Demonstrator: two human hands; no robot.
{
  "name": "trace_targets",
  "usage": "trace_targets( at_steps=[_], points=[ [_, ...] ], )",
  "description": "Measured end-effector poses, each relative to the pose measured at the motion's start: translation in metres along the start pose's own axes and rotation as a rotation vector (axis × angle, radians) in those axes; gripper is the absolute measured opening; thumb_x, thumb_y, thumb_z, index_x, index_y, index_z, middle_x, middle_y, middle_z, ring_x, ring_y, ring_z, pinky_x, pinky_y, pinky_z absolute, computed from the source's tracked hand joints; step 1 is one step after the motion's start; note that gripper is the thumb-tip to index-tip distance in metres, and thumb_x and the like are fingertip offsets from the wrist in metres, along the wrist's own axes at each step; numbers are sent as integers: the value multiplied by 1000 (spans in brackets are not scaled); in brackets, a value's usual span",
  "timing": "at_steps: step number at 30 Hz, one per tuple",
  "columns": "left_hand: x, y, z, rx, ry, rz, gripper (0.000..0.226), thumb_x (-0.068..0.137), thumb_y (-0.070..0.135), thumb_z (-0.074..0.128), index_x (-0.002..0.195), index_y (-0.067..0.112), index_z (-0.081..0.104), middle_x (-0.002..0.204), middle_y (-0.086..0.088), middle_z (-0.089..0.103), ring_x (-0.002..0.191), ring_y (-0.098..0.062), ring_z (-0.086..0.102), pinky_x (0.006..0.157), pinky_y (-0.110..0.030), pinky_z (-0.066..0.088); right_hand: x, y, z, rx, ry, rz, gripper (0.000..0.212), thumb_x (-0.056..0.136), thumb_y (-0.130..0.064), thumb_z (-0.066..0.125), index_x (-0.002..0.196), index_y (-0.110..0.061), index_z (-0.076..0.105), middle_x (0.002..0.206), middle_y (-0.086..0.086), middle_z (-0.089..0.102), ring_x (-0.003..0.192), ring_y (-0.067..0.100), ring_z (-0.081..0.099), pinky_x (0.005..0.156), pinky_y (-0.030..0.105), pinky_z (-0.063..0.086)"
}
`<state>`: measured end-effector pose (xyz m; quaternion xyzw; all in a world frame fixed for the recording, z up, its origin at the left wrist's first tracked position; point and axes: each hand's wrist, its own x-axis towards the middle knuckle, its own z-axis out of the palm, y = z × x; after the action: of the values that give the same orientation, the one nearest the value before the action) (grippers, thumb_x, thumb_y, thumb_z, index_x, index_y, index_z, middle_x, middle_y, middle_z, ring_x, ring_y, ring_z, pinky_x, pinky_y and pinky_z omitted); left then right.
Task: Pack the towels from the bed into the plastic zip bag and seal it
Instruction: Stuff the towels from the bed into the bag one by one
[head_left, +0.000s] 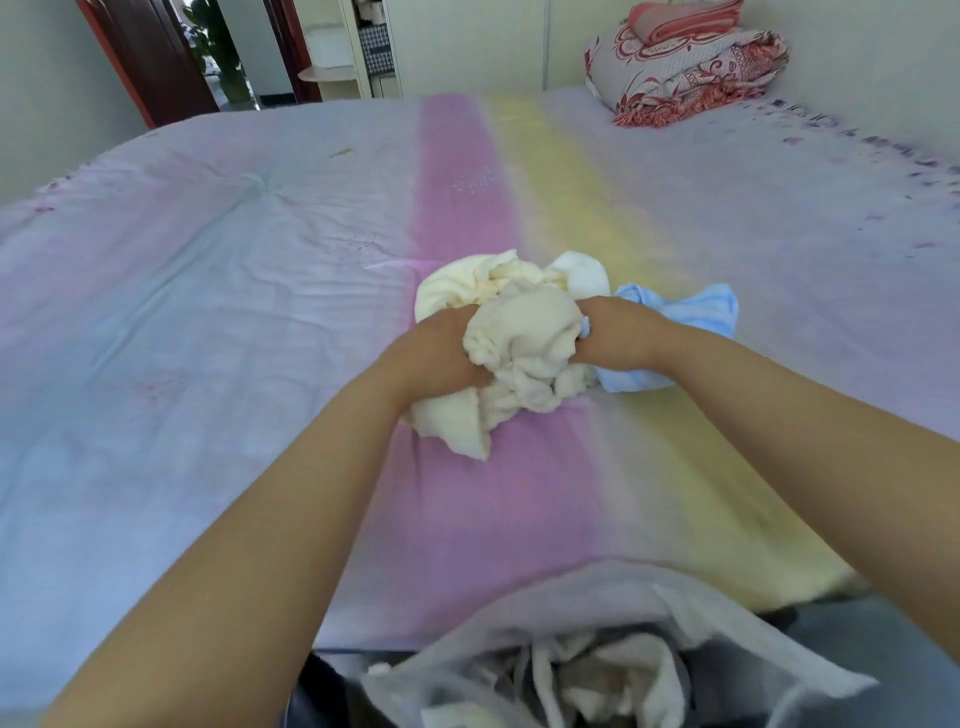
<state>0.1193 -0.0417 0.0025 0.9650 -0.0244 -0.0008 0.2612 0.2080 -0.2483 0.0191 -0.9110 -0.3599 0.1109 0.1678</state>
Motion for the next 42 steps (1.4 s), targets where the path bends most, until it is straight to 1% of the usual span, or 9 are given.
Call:
trace_targets(
  at_steps=[4, 8, 13, 18, 22, 25, 28, 30, 42],
  points=[
    [-44, 23, -18, 28, 32, 76, 36, 64, 44, 57, 96, 26, 59, 94, 3, 64, 90, -18, 59, 77, -43, 52, -45, -19, 7, 61, 99, -51, 10, 83, -34, 60, 80, -30, 51, 77, -13, 58, 74, 8, 53, 64, 24, 39],
    [-74, 25, -22, 98, 43, 10, 44, 62, 47, 60, 104, 35, 53, 107, 7, 58, 99, -16, 55, 81, -40, 52, -66, -28, 33, 68, 206, -37, 45, 74, -50, 59, 109, -22, 51, 97, -4, 66, 90, 20, 61, 80, 38, 49],
    [-100, 14, 4, 235, 105, -287, 90, 72, 46, 72, 145, 36, 20, 144, -5, 27, 127, -33, 35, 97, -49, 41, -88, -26, 48, 296, 27, -44, 100, 73, -42, 78, 148, -26, 14, 139, -6, 35, 129, 9, 37, 102, 22, 29],
    [-123, 15, 12, 67, 184, -325, 117, 66, 52, 79, 150, 39, -3, 160, -1, 0, 146, -28, 5, 114, -51, 18, -113, -11, 37, 197, 229, 4, 101, 69, -58, 71, 149, -31, 16, 155, 0, 24, 140, 14, 26, 111, 34, 25],
    [-149, 43, 20, 0, 352, -152, 95, 75, 47, 75, 150, 32, 18, 159, -1, 17, 146, -21, 13, 115, -37, 18, -115, 4, 43, -92, 161, 332, 116, 61, -76, 64, 149, -36, 1, 159, 6, -18, 147, 32, 2, 112, 53, 20],
    [-174, 65, 29, -35, 491, -11, 47, 84, 39, 69, 127, 26, 54, 127, 8, 55, 118, -11, 46, 94, -22, 36, -105, 17, 48, 48, 54, 451, 131, 58, -70, 72, 151, -22, -8, 159, 15, 3, 145, 31, 20, 109, 41, 32],
    [-198, 74, 44, 19, 409, 30, 18, 87, 40, 65, 98, 26, 67, 96, 14, 63, 92, -6, 54, 77, -23, 43, -105, 17, 46, 78, -4, 510, 99, 68, -62, 70, 139, -4, 32, 120, 9, 56, 109, 26, 55, 80, 30, 43],
    [-214, 70, 57, 0, 283, 28, 19, 86, 44, 64, 93, 27, 68, 93, 16, 64, 90, -4, 54, 80, -25, 45, -109, 15, 40, 42, -21, 497, 65, 75, -56, 67, 117, -8, 55, 98, 4, 61, 93, 22, 55, 75, 29, 41],
    [-249, 52, 80, 128, 5, -101, 22, 81, 42, 70, 103, 44, 65, 110, 26, 52, 122, -8, 31, 111, -35, 16, -186, -52, 47, 803, 342, 120, 38, 81, -44, 65, 109, -17, 63, 101, 0, 70, 89, 10, 68, 72, 27, 53]
  ],
)
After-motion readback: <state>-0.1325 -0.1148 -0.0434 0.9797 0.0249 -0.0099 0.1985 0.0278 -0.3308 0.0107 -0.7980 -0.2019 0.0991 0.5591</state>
